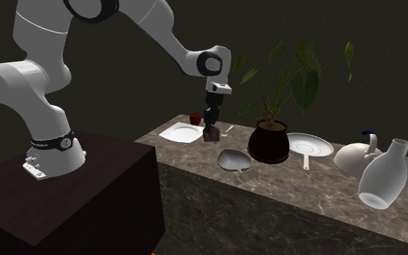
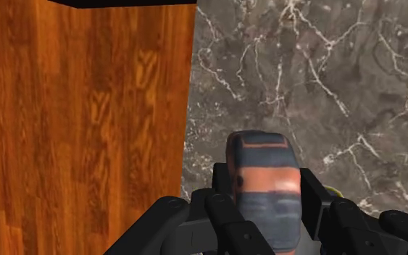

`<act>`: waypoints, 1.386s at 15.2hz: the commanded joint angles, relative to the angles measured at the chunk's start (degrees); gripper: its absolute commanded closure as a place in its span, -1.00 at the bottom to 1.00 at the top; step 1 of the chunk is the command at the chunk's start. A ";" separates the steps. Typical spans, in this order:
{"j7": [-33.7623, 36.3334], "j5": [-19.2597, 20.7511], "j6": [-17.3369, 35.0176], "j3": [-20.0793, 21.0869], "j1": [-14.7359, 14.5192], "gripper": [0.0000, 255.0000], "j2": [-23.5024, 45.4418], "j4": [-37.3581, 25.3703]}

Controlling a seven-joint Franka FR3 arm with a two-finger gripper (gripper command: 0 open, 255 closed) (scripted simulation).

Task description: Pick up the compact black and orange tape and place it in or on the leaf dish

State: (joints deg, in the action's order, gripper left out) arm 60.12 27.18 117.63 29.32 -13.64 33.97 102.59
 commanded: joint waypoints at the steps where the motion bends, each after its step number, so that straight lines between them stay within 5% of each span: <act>1: -1.86 0.49 -2.33 -0.91 -0.33 1.00 2.86 -5.42; 8: -9.03 1.64 -12.48 -3.89 -3.23 1.00 14.95 -29.22; 21: -7.58 3.53 -6.86 -5.49 -4.03 1.00 20.73 -29.17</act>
State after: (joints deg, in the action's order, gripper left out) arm 52.53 30.56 110.41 23.98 -17.61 54.15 73.65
